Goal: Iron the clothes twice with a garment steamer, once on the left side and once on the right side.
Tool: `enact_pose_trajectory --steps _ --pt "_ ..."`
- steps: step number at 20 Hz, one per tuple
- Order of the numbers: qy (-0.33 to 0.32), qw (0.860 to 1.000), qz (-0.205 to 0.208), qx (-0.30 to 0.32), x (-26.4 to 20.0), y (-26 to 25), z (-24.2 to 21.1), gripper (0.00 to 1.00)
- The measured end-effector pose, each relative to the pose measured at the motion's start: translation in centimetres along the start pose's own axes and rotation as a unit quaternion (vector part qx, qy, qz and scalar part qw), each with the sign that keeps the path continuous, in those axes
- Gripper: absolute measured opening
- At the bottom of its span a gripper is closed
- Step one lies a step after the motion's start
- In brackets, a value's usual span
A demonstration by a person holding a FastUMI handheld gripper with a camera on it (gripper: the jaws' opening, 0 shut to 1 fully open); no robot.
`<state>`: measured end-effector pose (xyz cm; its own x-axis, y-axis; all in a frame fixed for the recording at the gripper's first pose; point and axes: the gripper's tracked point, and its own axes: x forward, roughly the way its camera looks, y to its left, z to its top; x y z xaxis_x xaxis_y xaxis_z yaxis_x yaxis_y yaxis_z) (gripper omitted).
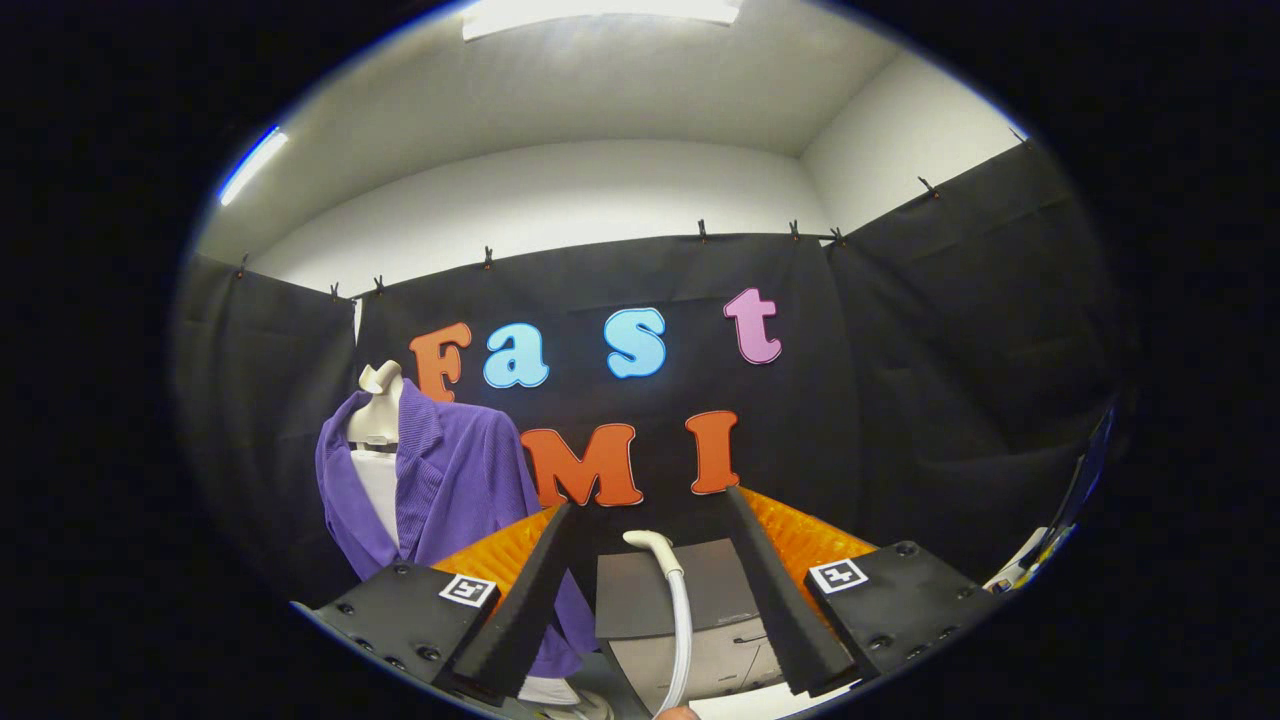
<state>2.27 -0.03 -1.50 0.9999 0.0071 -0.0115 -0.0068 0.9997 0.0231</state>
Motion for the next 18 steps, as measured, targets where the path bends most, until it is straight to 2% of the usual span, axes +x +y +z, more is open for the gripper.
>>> enact_pose_trajectory --steps 9,18 --pt "0.029 1.000 -0.001 -0.011 2.8 0.7 -2.1 0.98" --pt "0.082 0.996 0.012 -0.019 10.5 2.7 -6.7 0.98"
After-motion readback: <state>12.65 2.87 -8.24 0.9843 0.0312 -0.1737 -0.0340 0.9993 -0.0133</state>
